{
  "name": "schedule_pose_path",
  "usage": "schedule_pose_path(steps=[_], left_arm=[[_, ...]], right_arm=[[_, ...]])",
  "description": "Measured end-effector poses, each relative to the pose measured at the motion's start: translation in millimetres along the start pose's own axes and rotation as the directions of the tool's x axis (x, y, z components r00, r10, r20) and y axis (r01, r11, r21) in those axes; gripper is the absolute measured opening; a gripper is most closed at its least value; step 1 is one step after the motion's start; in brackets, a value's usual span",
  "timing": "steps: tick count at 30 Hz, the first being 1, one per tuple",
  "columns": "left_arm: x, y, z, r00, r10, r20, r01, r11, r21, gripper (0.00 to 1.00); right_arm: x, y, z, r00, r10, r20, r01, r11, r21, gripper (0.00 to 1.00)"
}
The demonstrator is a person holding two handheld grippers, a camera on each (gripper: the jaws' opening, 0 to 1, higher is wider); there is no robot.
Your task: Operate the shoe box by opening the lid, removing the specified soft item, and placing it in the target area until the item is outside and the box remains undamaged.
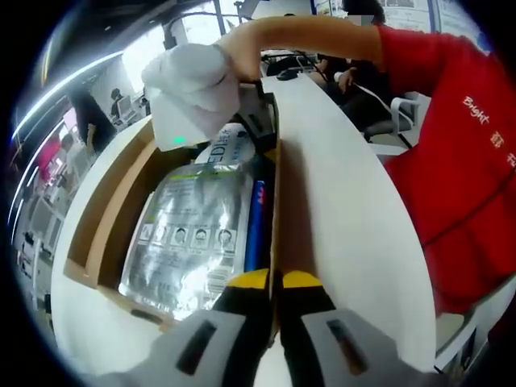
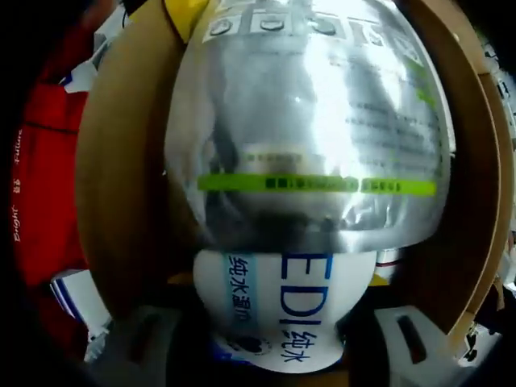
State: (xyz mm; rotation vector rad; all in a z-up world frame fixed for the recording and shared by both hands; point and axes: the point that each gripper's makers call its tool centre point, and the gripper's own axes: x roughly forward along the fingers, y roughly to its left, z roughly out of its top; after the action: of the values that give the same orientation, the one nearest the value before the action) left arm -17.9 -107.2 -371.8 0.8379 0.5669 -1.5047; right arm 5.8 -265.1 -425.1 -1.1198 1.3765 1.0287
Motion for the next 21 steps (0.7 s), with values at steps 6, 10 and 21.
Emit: schedule_pose_path(steps=[6, 10, 21], left_arm=[[0.7, 1.3, -1.8, 1.0, 0.0, 0.0, 0.0, 1.0, 0.0, 0.02], [0.7, 0.2, -1.5, 1.0, 0.007, 0.005, -0.007, 1.0, 0.004, 0.02], [2.6, 0.6, -1.4, 1.0, -0.01, 0.008, 0.01, 1.0, -0.008, 0.01]], right_arm=[[-0.2, 0.6, 0.0, 1.0, 0.001, -0.001, -0.001, 1.0, -0.001, 0.68], [-0.1, 0.5, 0.5, 0.998, -0.013, 0.059, 0.013, 1.0, -0.008, 0.66], [-5.2, -3.7, 1.1, 0.995, -0.02, 0.099, 0.023, 0.999, -0.029, 0.63]])
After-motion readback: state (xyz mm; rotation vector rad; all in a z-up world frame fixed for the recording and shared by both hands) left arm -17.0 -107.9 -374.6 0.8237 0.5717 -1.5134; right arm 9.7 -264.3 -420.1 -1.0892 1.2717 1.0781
